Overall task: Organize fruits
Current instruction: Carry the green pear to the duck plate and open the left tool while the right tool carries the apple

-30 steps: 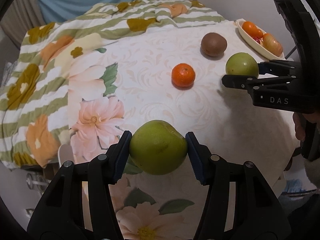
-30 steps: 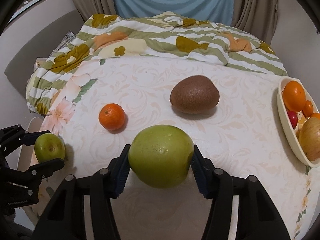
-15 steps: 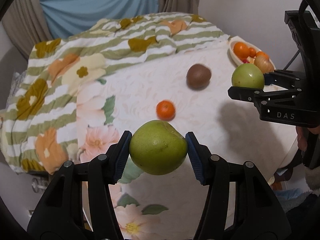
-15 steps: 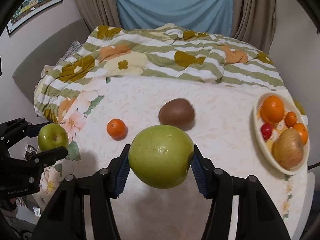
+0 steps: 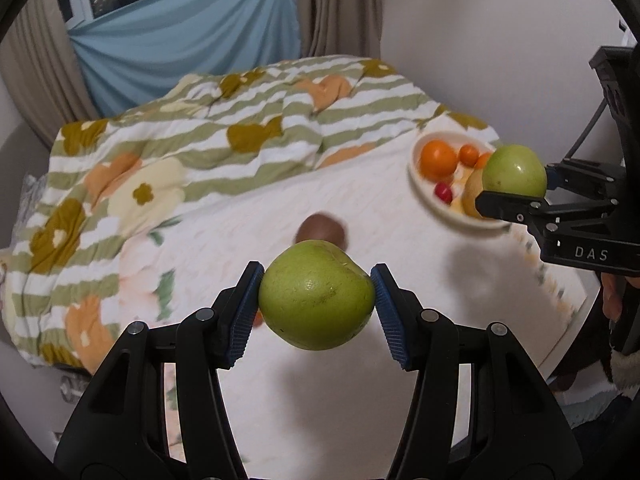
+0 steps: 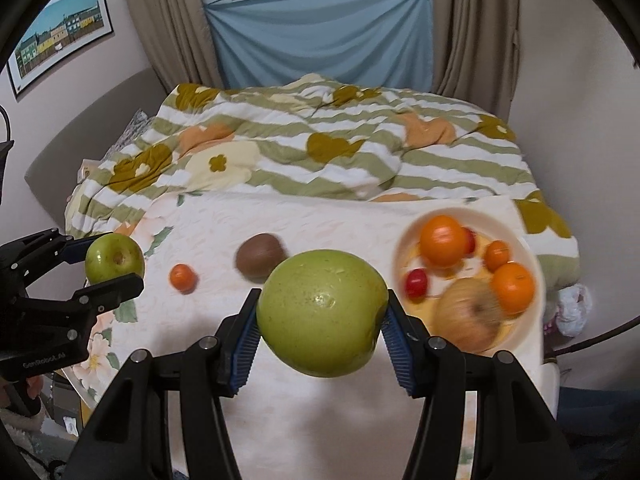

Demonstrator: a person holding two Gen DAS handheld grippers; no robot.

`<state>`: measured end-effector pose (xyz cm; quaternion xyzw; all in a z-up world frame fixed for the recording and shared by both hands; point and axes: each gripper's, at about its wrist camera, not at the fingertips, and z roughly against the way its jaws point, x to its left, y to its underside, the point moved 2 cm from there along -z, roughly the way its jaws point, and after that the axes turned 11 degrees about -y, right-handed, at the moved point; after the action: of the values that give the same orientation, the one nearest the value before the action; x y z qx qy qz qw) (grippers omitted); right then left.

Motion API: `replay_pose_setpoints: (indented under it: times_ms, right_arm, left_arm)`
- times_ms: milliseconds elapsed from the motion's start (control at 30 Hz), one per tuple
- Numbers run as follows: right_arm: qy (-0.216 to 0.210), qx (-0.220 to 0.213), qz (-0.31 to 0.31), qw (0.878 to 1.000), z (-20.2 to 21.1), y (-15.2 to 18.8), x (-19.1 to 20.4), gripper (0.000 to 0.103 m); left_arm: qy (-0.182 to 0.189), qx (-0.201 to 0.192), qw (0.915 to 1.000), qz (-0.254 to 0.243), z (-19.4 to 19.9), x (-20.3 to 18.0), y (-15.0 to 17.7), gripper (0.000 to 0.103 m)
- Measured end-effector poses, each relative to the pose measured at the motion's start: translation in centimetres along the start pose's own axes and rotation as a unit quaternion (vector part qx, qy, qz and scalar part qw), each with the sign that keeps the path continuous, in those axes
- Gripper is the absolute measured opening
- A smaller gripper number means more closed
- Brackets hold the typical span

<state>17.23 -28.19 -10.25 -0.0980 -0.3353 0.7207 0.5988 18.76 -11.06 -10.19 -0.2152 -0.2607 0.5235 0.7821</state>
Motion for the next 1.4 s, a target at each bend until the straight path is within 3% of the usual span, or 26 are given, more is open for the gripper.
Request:
replay_pose_setpoints:
  times_ms: [400, 767, 1400]
  right_arm:
    - [0.007, -0.005, 0.013, 1.000, 3.6, -1.7, -10.3, 0.053]
    - [0.001, 0.004, 0.008, 1.000, 3.4, -2.3, -18.2, 0.053]
    - [0.019, 0.004, -0.051, 0.998, 2.6, -1.4, -25.7, 0.053]
  left_arm:
    - [0.021, -0.014, 0.9993, 0.027, -2.9, -9.7, -6.8, 0.062]
    - [0.036, -0.002, 0.9991, 0.024, -6.7, -16.8, -10.7, 0.062]
    - [0.068, 0.019, 0.9972, -0.023, -13.0, -24.1, -13.8, 0.062]
